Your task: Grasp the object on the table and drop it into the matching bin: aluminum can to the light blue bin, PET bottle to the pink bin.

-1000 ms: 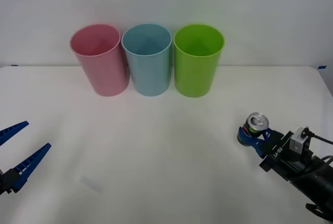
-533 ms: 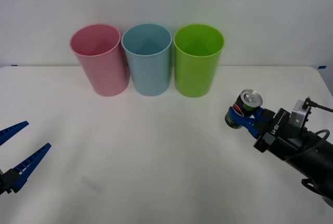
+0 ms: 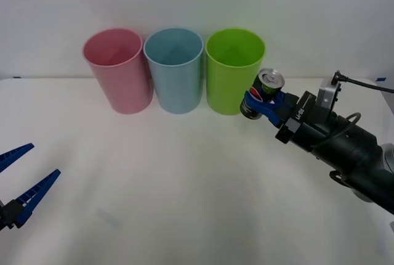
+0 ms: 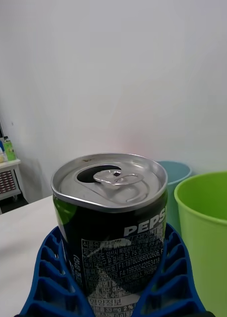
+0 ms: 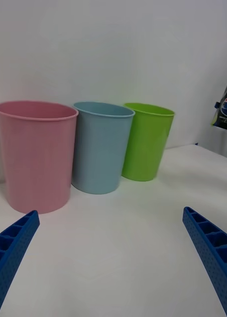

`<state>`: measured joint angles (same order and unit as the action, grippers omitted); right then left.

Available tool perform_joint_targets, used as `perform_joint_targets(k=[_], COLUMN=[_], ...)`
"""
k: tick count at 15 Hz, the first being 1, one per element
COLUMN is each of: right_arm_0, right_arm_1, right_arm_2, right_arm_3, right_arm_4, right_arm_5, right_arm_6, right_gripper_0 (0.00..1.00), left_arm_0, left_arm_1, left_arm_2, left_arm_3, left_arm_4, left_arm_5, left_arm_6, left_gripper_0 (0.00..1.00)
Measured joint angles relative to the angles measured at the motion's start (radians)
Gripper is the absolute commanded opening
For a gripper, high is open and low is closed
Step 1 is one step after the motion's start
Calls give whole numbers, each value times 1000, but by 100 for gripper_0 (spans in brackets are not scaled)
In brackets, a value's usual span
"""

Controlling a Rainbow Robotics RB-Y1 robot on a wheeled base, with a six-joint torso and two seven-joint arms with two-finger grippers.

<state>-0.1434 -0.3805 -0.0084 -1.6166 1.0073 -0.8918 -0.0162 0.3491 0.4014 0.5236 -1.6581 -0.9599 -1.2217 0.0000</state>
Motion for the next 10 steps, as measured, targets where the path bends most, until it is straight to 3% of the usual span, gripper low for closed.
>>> perform_joint_targets(k=[5, 10], right_arm_0=[-133, -335], right_arm_1=[0, 29], right_arm_2=[106, 193], right_arm_3=[7, 168], right_arm_4=[27, 35], right_arm_5=[175, 271], right_arm_6=[-39, -50], right_gripper_0=[0, 0], left_arm_0=[0, 0], left_arm_1=[0, 0], left_arm_2=[0, 0], left_arm_3=[0, 0], left_arm_4=[0, 0], left_arm_5=[0, 0], left_arm_6=[0, 0], left_gripper_0=[100, 100])
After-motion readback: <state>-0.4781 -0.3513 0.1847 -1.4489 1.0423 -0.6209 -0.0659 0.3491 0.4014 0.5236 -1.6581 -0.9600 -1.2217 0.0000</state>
